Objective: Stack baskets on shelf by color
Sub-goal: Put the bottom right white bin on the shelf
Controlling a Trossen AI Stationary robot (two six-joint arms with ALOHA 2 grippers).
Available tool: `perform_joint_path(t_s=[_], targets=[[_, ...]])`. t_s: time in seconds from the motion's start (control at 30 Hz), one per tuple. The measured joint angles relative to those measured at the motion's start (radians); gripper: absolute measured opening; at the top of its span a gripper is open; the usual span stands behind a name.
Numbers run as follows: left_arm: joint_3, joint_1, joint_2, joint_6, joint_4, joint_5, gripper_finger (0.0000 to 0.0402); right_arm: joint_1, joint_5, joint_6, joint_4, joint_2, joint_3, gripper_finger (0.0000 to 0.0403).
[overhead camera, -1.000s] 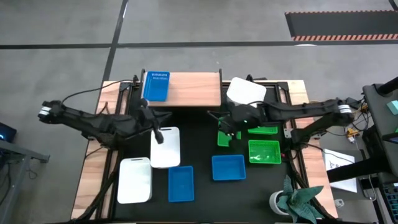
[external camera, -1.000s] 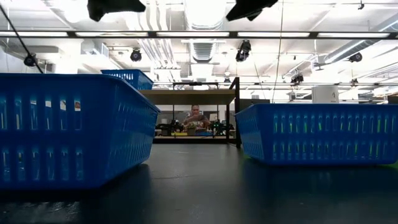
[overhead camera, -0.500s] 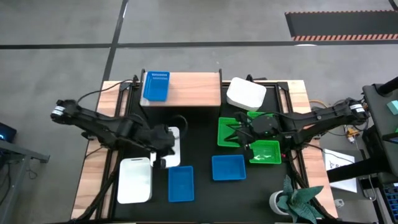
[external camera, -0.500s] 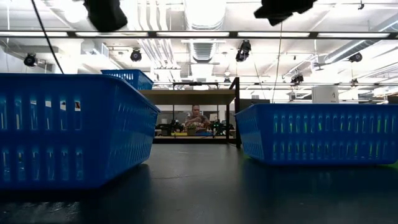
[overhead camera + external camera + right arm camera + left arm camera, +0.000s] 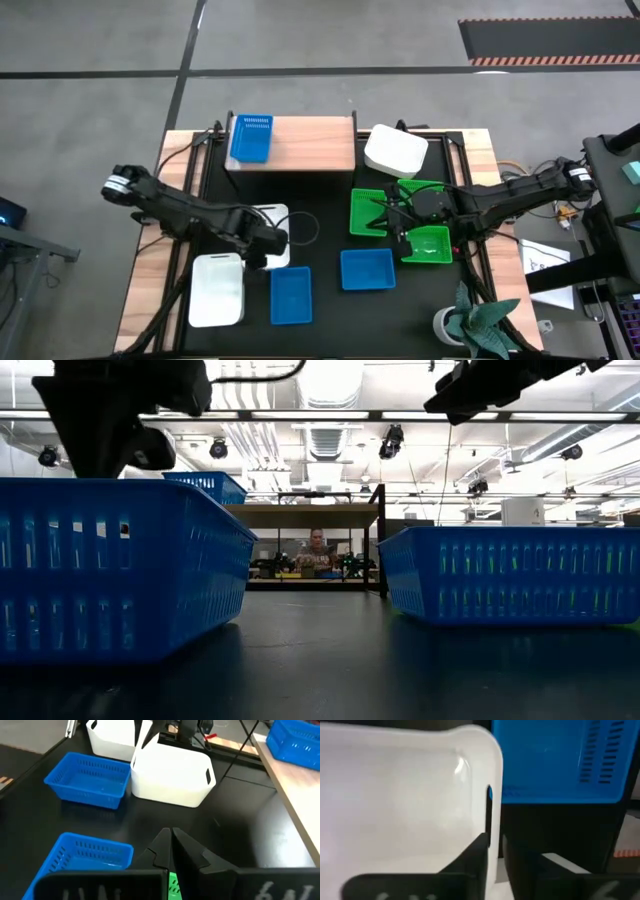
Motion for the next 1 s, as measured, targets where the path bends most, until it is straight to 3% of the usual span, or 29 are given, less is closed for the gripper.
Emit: perform_joint_path(t_s=[0.3, 1.0], targets=[[-0.003, -0.021, -0.003, -0.040, -0.001, 0.019, 0.0161, 0.000, 0.000, -0.009, -0.001, 0.001, -0.001, 0.0009], [-0.025, -0.028, 0.084, -0.058, 0.052, 0.036, 0.0166, 0.000, 0.000, -0.009, -0.006, 0.001, -0.001, 0.0009]])
